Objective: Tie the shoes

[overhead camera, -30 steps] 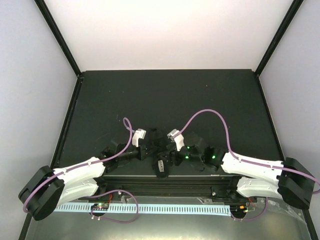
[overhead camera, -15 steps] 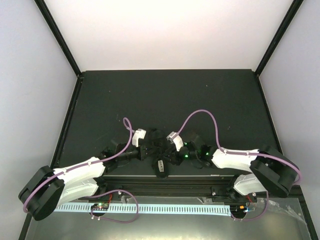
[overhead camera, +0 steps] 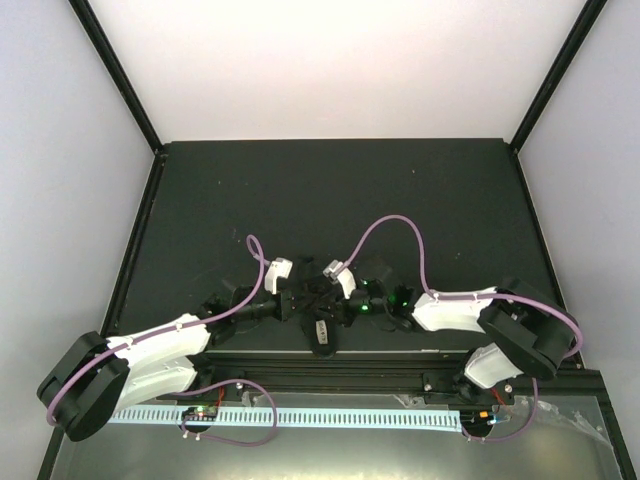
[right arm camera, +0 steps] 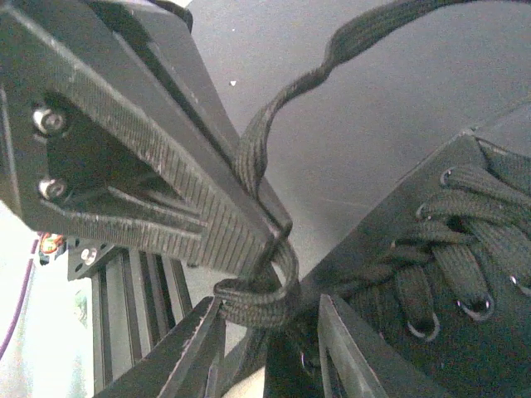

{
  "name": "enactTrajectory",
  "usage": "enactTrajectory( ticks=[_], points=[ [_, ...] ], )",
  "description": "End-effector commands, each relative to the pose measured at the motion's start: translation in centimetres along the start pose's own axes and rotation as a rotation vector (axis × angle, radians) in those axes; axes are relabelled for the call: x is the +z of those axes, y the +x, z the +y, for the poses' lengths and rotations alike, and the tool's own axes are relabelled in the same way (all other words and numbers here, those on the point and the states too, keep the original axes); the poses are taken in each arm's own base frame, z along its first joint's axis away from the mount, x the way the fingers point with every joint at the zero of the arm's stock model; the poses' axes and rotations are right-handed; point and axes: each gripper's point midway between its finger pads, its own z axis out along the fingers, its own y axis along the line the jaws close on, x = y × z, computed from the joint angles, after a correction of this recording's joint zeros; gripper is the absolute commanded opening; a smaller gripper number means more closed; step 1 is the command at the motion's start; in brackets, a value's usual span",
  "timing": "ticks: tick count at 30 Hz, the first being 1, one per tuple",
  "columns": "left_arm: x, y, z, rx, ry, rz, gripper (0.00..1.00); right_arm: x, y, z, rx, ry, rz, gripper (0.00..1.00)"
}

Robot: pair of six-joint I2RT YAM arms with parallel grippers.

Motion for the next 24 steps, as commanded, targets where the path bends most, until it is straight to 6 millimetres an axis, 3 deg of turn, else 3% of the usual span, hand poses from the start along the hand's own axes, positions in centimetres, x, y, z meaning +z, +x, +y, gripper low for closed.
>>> enactTrajectory(
  ticks=[1,5,10,15,19,21,24],
  points=[
    [0.0,-1.1,-1.2,0.013,0.049,-0.028,0.02,0.5,-2.7,0.8,-0.046,-0.038,-0.066,0.37],
    [0.0,-1.1,-1.3,0.011,0.055,-0.024,0.02,0.6,-3.0,0.6,-0.049,-0.029,-0.077,0.43],
    [0.1,-1.1,-1.4,0.005,0.062,-0.021,0.01,1.1,-3.2,0.3,-0.056,-0.024,-0.09,0.39],
    [0.1,-1.2,-1.5,-0.002,0.066,-0.026,0.02,1.4,-3.2,0.1,-0.056,-0.028,-0.095,0.3],
    [0.2,-1.0,-1.5,-0.009,0.074,-0.016,0.03,1.1,-3.4,0.0,-0.055,-0.02,-0.123,0.12],
    [0.3,-0.9,-1.5,-0.011,0.077,-0.009,0.07,0.9,-3.5,-0.2,-0.05,-0.006,-0.138,0.02],
    [0.2,-0.7,-1.3,-0.005,0.071,-0.003,0.2,0.6,-3.6,-0.3,-0.052,0.01,-0.157,0.02]
  ],
)
